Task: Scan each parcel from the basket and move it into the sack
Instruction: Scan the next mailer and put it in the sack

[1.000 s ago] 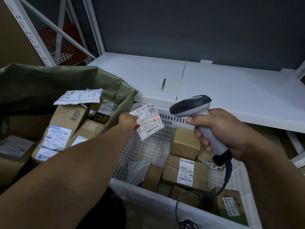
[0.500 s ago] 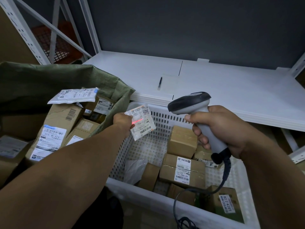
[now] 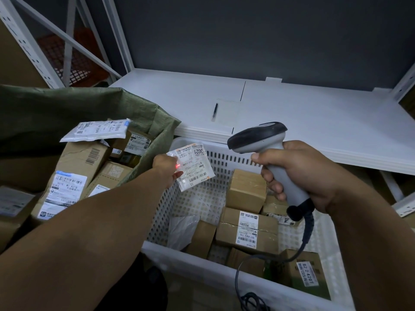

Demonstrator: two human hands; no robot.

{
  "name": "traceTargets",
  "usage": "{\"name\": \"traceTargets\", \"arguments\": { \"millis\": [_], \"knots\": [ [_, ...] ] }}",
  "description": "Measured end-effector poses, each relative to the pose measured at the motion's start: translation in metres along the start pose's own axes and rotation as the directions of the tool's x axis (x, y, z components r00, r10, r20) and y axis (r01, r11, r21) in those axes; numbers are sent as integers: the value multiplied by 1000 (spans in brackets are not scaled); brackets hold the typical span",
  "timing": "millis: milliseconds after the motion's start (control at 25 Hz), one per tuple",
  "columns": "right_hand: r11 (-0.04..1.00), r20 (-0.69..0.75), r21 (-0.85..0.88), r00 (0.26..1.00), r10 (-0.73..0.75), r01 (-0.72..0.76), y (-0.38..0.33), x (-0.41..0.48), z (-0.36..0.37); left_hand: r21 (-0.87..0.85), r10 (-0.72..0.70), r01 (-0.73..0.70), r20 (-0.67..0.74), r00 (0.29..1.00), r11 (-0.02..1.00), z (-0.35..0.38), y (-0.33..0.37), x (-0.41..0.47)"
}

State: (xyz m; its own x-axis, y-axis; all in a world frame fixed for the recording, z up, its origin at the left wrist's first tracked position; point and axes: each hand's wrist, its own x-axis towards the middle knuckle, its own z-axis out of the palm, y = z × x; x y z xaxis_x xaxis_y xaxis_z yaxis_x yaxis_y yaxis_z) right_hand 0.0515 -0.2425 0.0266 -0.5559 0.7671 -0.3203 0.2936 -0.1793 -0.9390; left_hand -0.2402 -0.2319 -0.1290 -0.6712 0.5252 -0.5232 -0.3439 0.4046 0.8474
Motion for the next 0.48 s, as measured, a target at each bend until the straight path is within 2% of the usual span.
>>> {"name": "traceTargets", "arguments": {
  "millis": [120,240,400,440,480],
  "knots": [
    [1000,9,-14,1000,26,-26,2,0,0,4,16,-16,-7,1000,1000,-1,1,1],
    [999,19,-21,999,39,-39,3,-1,0,88,90,-87,-33,995,992,-4,-4,10],
    [999,24,-21,999,47,-47,3,-2,0,34,100,-98,-46,994,995,-8,-2,6],
    [999,29,-23,998,50,-50,3,-3,0,-37,82,-84,-49,995,996,-8,0,2],
    [998,34,-26,998,53,-52,3,-4,1,-29,65,-68,-94,993,997,-9,0,6]
  ]
}}
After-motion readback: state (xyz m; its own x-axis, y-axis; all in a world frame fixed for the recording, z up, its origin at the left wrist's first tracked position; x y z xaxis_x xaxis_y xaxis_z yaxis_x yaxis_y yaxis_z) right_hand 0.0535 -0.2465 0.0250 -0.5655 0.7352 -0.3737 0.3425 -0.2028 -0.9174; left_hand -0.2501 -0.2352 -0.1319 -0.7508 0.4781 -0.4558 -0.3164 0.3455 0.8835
